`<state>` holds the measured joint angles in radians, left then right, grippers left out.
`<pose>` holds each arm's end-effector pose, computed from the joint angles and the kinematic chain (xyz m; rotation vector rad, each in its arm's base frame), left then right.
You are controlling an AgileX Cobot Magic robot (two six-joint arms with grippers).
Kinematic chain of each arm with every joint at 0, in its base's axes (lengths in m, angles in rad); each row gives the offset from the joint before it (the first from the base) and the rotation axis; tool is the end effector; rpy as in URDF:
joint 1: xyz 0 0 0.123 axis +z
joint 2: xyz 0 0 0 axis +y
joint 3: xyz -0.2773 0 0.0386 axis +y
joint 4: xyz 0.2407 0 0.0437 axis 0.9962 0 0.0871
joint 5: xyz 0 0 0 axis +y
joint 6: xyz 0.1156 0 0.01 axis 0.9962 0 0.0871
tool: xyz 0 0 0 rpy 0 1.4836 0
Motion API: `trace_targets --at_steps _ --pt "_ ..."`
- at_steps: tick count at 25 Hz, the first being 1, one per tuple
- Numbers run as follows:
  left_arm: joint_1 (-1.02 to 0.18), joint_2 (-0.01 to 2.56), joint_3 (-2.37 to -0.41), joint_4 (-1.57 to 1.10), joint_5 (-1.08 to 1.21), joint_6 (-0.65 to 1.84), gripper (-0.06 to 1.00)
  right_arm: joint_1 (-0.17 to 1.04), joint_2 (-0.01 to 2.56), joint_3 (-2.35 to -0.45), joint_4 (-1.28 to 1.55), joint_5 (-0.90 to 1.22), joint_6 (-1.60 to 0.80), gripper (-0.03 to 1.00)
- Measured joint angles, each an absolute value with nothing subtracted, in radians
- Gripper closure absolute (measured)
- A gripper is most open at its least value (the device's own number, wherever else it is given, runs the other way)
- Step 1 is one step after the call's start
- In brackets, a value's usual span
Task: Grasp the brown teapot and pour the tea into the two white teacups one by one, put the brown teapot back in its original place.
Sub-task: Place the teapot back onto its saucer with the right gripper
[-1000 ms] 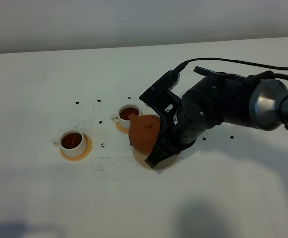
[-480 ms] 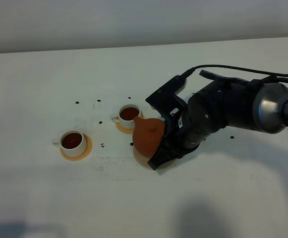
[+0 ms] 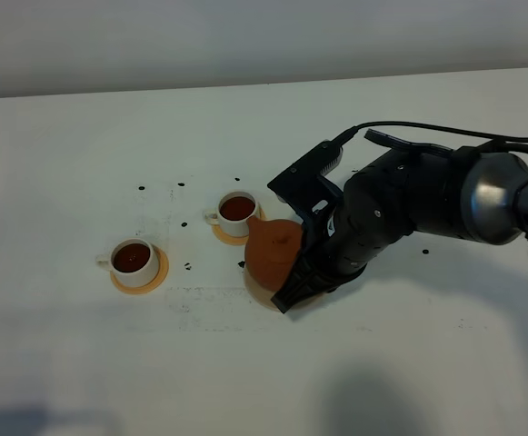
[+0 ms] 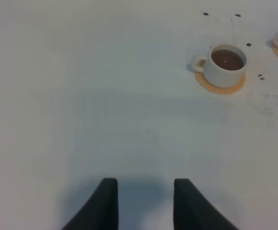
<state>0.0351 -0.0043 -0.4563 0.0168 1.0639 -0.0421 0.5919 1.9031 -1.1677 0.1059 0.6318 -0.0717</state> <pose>0.0195 0.0024 0.2492 -0.0809 2.0852 0.0160 0.3015 0.2114 0.1326 -0.8314 2.7495 0.2123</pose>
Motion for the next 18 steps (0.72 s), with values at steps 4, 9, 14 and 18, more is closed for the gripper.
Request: trace_targets --at_steps 4,9,14,18 --pt "0.035 -0.004 -0.456 0.017 1.064 -0.042 0.64 0.592 1.907 -1.168 0.106 0.634 -0.072 0.88" --pt "0.035 -0.004 -0.456 0.017 1.064 -0.041 0.64 0.591 1.907 -1.168 0.107 0.640 -0.072 0.88" --pt "0.035 -0.004 -0.456 0.017 1.064 -0.041 0.64 0.591 1.909 -1.168 0.108 0.641 -0.072 0.88" --pt "0.035 -0.004 -0.456 0.017 1.064 -0.041 0.64 0.584 1.924 -1.168 0.112 0.642 -0.072 0.88"
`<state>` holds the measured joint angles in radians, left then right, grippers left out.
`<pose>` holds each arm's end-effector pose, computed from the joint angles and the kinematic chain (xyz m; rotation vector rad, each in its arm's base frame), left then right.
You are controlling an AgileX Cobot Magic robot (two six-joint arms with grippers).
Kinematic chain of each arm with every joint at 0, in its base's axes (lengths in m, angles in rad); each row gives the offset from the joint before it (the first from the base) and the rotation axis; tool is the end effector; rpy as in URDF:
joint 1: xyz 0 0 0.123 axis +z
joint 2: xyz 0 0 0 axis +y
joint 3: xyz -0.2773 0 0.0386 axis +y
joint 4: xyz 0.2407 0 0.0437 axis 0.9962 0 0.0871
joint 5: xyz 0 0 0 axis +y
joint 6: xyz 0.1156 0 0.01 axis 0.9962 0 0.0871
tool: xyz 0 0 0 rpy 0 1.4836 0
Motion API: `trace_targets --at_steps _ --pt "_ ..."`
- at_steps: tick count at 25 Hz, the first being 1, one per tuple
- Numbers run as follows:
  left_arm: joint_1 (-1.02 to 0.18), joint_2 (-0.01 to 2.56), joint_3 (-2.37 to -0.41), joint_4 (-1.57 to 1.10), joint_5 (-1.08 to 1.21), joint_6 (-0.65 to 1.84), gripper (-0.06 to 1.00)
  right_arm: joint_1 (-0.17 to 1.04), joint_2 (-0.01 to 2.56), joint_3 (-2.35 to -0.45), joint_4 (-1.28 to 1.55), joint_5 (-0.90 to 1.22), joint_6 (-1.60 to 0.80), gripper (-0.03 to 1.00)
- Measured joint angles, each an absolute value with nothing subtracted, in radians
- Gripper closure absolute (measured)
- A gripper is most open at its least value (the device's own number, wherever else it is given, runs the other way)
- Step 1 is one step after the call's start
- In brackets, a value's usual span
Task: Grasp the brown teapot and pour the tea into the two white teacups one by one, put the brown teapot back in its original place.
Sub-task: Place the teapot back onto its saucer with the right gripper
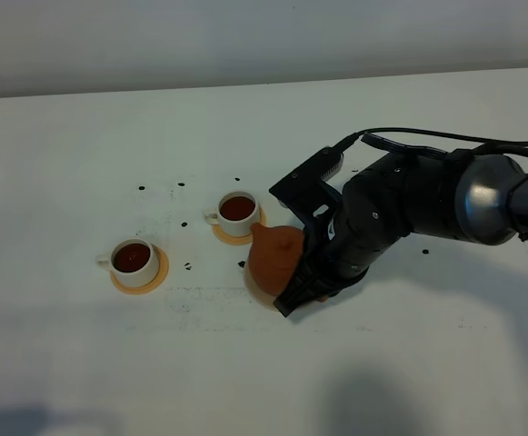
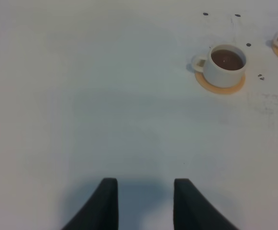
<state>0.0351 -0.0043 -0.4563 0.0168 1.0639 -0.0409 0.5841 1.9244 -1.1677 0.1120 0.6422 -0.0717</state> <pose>0.0195 0.0024 0.2492 -0.0797 2.0853 0.0168 0.3020 0.2090 0.1245 -0.8232 2.7849 0.2065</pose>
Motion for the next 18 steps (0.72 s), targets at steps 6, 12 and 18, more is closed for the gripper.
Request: trace_targets --at_steps 6,12,18 --pt "0.035 -0.004 -0.456 0.017 1.064 -0.041 0.64 0.584 1.925 -1.168 0.114 0.641 -0.072 0.88" --pt "0.035 -0.004 -0.456 0.017 1.064 -0.041 0.64 0.584 1.925 -1.168 0.116 0.642 -0.072 0.88" --pt "0.035 -0.004 -0.456 0.017 1.064 -0.041 0.64 0.584 1.925 -1.168 0.116 0.644 -0.072 0.88"
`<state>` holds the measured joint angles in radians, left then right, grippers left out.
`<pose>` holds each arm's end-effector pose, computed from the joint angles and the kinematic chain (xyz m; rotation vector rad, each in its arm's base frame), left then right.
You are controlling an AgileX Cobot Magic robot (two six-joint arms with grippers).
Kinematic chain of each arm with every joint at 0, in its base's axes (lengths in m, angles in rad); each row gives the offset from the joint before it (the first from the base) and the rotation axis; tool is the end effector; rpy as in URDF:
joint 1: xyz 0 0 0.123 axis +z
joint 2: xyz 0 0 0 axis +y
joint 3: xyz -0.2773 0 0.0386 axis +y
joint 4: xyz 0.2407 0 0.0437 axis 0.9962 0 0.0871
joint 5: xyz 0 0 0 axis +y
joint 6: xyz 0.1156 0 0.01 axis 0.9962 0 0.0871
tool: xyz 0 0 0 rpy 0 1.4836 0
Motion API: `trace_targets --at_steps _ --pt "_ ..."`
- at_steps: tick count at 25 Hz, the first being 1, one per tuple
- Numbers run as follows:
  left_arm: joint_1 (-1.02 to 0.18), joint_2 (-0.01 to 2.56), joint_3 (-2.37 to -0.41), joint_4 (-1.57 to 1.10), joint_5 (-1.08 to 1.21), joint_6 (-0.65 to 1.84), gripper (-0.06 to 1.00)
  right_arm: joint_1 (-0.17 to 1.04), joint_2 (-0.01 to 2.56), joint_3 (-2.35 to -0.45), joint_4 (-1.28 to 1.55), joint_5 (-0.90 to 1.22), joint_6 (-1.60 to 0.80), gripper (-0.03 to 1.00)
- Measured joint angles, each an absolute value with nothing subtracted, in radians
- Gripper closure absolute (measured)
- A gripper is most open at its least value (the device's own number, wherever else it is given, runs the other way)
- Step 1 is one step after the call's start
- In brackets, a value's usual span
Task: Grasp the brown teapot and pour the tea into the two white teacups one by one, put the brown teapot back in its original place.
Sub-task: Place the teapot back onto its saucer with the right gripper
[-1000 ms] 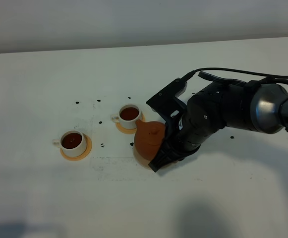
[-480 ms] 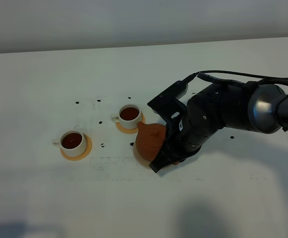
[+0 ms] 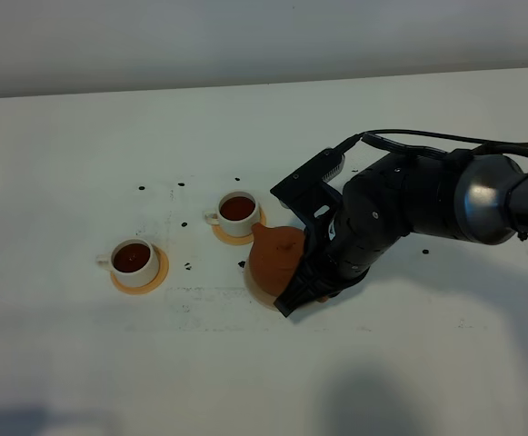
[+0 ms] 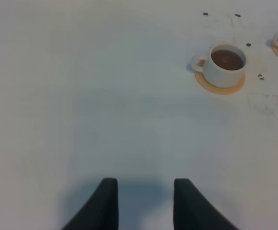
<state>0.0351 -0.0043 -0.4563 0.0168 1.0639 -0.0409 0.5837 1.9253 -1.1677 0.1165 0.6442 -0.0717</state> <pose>0.0195 0.0024 0.2492 -0.0797 2.0853 0.0168 0.3017 0.2090 0.1241 -0.8191 2.7896 0.2100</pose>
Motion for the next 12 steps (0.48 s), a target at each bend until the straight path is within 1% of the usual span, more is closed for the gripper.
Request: trace_targets --at_steps 3,5,12 --pt "0.035 -0.004 -0.456 0.017 1.064 -0.041 0.64 0.584 1.925 -1.168 0.116 0.646 -0.072 0.86" --pt "0.035 -0.004 -0.456 0.017 1.064 -0.041 0.64 0.584 1.925 -1.168 0.116 0.646 -0.072 0.84" --pt "0.035 -0.004 -0.456 0.017 1.064 -0.042 0.64 0.584 1.924 -1.168 0.116 0.647 -0.072 0.63"
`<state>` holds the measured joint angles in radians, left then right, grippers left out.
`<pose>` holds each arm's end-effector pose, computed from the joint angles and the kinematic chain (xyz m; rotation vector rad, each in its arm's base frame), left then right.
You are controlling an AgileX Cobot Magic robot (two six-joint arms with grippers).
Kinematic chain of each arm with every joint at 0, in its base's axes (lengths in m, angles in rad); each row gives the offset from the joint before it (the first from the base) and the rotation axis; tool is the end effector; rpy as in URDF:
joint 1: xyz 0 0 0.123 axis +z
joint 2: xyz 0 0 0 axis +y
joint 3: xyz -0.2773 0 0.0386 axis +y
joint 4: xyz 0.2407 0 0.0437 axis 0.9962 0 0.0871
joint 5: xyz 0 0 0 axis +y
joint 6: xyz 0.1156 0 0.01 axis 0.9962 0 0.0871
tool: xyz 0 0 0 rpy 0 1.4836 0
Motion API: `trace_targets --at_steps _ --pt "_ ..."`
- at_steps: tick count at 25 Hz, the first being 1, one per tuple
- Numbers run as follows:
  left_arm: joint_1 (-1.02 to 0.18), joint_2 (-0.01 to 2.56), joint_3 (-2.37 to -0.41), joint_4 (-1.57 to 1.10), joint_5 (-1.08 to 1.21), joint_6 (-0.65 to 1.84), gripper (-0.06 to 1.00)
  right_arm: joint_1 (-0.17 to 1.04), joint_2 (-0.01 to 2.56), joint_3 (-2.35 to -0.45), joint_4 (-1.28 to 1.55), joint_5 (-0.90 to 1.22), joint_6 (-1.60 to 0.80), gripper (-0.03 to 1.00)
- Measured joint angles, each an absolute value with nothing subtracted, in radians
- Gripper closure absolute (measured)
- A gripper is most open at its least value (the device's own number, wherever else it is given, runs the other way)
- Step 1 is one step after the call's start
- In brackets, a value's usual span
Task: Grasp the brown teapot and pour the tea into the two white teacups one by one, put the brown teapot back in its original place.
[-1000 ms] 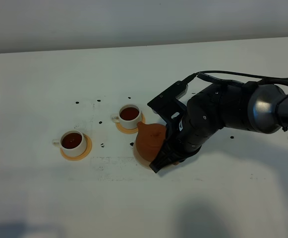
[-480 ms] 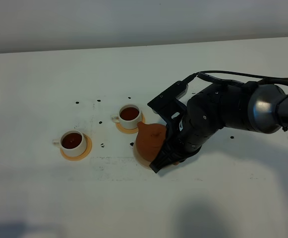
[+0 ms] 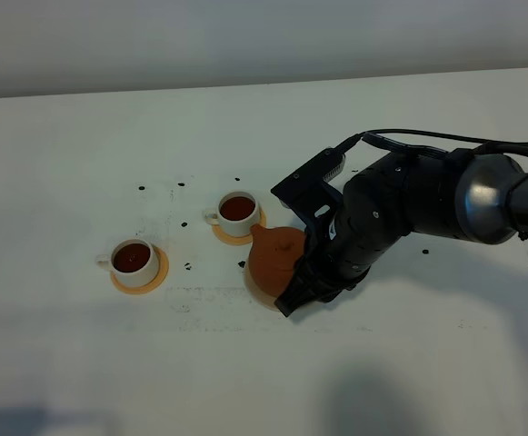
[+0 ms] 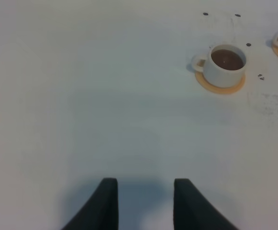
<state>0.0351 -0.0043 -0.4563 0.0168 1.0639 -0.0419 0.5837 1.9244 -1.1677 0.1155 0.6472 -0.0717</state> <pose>0.0195 0.0024 0.2492 -0.0807 2.0853 0.0161 0.3015 0.2088 0.1243 -0.8209 2.7911 0.2086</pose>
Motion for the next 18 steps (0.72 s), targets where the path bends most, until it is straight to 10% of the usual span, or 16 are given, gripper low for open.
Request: trace_targets --at_steps 18 --pt "0.035 -0.004 -0.456 0.017 1.064 -0.042 0.64 0.457 1.575 -0.924 0.104 0.614 -0.020 0.55"
